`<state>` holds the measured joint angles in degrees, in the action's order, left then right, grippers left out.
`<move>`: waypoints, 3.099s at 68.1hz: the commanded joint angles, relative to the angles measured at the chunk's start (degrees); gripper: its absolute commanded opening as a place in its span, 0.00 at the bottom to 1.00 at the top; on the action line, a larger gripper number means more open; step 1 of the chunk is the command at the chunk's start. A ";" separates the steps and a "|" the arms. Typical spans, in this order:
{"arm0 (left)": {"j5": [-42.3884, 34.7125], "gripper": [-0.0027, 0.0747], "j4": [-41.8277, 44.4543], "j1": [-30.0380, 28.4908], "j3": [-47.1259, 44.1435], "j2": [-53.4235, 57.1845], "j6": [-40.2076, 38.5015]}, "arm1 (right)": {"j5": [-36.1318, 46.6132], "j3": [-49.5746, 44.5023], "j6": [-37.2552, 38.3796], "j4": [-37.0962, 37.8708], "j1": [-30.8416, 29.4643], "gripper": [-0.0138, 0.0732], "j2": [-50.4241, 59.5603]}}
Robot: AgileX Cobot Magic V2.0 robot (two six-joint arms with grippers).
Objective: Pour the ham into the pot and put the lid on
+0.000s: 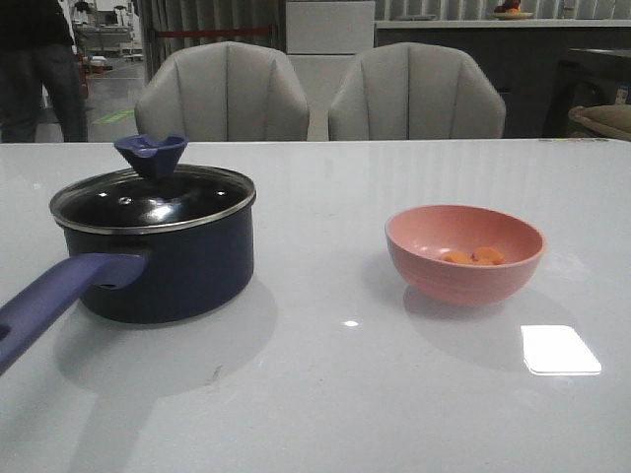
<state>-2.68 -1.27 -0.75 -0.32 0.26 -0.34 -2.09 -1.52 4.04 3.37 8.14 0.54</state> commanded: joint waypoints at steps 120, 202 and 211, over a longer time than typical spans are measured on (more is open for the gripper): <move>28.92 0.81 -5.57 0.24 32.67 -26.34 -0.46 | 4.84 0.28 -0.48 0.64 -0.32 0.33 1.20; 52.23 0.87 -6.80 17.53 83.04 -88.51 -6.01 | 4.84 0.28 -0.48 0.64 -0.32 0.33 1.20; 55.32 0.87 -2.48 19.63 87.56 -92.97 -9.48 | 4.84 0.28 -0.48 0.64 -0.32 0.33 1.20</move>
<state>52.70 -5.99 17.48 82.85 -92.69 -7.15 -2.09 -1.52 3.96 3.37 8.14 0.54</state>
